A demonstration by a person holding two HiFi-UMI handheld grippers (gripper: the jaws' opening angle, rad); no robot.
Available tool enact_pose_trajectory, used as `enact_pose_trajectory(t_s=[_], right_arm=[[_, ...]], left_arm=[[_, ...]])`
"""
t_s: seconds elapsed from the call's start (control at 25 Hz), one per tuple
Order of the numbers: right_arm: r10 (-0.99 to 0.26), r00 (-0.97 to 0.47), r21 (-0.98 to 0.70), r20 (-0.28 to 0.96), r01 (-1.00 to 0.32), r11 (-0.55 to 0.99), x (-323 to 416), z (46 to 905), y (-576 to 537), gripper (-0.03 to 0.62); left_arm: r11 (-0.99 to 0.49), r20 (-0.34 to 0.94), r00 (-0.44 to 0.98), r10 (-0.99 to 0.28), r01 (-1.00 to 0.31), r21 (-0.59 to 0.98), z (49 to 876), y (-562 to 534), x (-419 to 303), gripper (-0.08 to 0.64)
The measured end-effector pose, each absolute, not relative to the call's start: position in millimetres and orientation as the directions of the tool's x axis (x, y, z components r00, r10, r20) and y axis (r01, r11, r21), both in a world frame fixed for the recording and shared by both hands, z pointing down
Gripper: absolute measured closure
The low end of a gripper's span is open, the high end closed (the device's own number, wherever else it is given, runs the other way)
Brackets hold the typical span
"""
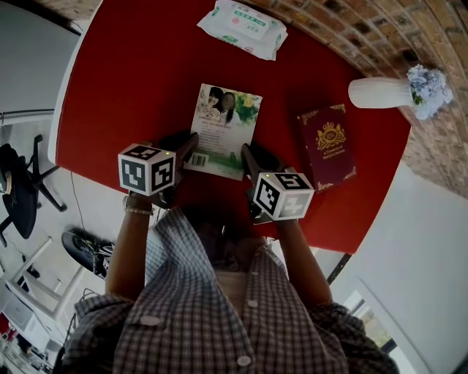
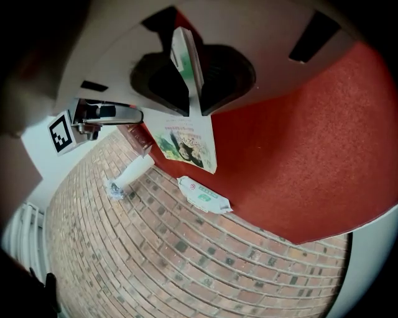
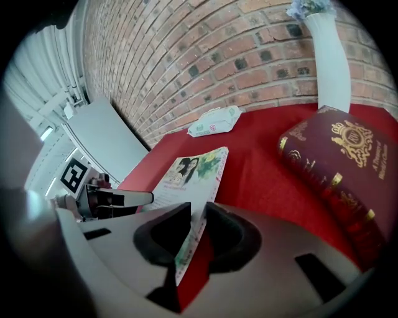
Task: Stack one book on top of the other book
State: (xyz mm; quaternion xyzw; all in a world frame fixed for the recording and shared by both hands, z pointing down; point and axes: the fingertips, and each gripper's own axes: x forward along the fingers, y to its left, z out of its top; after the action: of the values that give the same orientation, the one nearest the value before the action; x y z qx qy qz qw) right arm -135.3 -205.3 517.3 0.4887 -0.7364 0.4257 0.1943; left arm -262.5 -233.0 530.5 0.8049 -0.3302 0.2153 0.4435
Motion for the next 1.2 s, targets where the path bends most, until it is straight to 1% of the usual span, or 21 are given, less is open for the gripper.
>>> enact_pose_trajectory(t_s=[0.28,0.56,0.76,1.2], right_arm=[[-0.576,-0.416,-0.423,0.703,-0.897,0.131,-111,507,-193,0.515],[-0.612,-0.393,-0.419,0.687,-0.901,0.109,-89,494,-182,0.525],[-0.625,-0.374,-0.378,0.686,-0.916,0.133,-73,485,-174,0.528],[-0.673,-0.331,-0.372,0.661,-0.924,0.09,-46,468,-170,0.541]], left_arm=[[-0.41,0.617,0.728,-0.298,-0.681,0.606,527,-220,-237,0.494],[-0.397,0.588,0.754,-0.293,-0.655,0.643,525,-209,-215,0.495],[-0.388,0.575,0.762,-0.297,-0.647,0.657,523,-200,-196,0.495],[-0.405,0.527,0.792,-0.308,-0.611,0.68,515,-191,-169,0.497]])
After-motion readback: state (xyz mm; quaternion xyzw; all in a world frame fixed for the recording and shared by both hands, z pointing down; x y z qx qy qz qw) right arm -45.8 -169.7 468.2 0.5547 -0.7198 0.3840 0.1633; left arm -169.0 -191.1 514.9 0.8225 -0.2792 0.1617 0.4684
